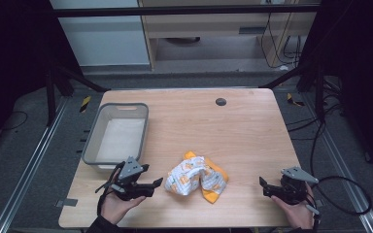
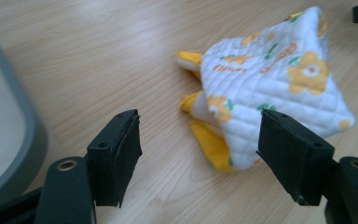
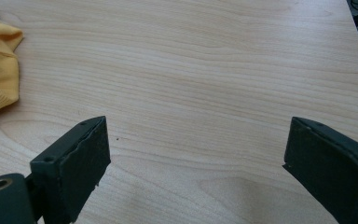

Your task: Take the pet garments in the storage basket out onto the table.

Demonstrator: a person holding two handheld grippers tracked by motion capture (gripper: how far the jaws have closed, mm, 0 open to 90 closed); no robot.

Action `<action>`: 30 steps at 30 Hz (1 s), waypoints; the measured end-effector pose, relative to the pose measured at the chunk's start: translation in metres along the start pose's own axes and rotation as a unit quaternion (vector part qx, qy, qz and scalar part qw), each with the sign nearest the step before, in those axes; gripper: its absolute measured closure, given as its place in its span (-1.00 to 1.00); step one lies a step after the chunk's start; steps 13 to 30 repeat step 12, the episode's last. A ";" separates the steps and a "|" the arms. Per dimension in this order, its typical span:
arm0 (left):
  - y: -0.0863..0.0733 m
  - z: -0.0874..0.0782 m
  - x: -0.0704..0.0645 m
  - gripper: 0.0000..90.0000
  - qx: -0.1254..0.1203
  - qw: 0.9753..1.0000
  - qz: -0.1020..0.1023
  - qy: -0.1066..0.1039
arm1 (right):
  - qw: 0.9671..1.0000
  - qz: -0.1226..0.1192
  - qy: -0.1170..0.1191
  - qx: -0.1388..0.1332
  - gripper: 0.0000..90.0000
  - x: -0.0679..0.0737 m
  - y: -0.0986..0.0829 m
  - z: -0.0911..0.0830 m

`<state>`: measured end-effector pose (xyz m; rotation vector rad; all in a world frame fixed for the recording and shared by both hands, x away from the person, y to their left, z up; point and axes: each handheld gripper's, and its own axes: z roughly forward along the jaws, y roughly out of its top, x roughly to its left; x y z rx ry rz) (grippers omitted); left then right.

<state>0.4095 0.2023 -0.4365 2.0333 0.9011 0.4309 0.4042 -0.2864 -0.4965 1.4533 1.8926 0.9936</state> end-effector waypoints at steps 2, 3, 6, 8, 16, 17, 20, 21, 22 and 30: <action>-0.008 -0.003 0.003 -0.35 -0.003 1.000 -0.007 0.009 | 1.000 0.001 0.001 0.001 -0.85 0.000 0.000 0.000; -0.012 -0.004 0.004 -0.35 -0.002 1.000 -0.011 0.013 | 1.000 0.002 0.001 0.001 -0.85 0.001 0.000 0.000; -0.023 -0.007 0.009 -0.35 -0.001 0.999 -0.024 0.022 | 1.000 0.002 0.002 0.001 -0.85 0.001 0.000 -0.001; -0.029 -0.010 0.013 -0.35 0.006 0.999 -0.031 0.023 | 1.000 0.000 0.002 0.002 -0.85 0.002 0.000 0.000; -0.035 -0.013 0.016 -0.35 0.007 0.999 -0.037 0.029 | 1.000 -0.004 0.002 0.003 -0.85 0.003 0.000 0.000; -0.035 -0.013 0.016 -0.35 0.007 0.999 -0.037 0.029 | 1.000 -0.004 0.002 0.003 -0.85 0.003 0.000 0.000; -0.035 -0.013 0.016 -0.35 0.007 0.999 -0.037 0.029 | 1.000 -0.004 0.002 0.003 -0.85 0.003 0.000 0.000; -0.035 -0.013 0.016 -0.35 0.007 0.999 -0.037 0.029 | 1.000 -0.004 0.002 0.003 -0.85 0.003 0.000 0.000; -0.035 -0.013 0.016 -0.35 0.007 0.999 -0.037 0.029 | 1.000 -0.004 0.002 0.003 -0.85 0.003 0.000 0.000; -0.035 -0.013 0.016 -0.35 0.007 0.999 -0.037 0.029 | 1.000 -0.004 0.002 0.003 -0.85 0.003 0.000 0.000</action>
